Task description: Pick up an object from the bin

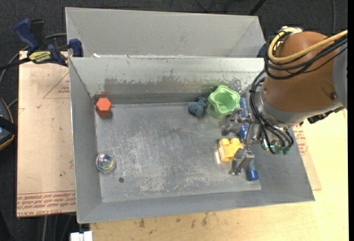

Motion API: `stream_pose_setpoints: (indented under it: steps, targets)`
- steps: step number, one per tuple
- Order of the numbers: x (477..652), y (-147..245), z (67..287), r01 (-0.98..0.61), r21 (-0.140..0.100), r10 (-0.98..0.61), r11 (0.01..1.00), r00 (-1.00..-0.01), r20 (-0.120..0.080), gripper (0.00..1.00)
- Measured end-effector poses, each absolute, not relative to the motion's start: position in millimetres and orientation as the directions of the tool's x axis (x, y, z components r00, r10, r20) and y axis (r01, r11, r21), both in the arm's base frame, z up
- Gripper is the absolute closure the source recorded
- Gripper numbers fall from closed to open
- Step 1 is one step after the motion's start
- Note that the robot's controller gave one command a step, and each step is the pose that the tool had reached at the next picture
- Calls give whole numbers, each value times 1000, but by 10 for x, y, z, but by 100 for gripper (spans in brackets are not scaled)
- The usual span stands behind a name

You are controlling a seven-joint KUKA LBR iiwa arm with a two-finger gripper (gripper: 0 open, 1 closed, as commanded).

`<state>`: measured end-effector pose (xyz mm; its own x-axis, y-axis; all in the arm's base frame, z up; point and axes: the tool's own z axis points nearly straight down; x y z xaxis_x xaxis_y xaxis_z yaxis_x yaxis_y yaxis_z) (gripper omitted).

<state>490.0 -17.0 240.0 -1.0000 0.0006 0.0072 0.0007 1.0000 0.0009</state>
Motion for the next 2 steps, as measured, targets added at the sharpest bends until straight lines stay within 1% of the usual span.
stream_pose_setpoints:
  steps: [1, 2]
  targets:
    - [5226, -554, 1049, -188, 2, -188, 982, -982, 5, 0]
    - [5467, -1292, 1067, -50, -3, -50, 999, -999, -5, 0]
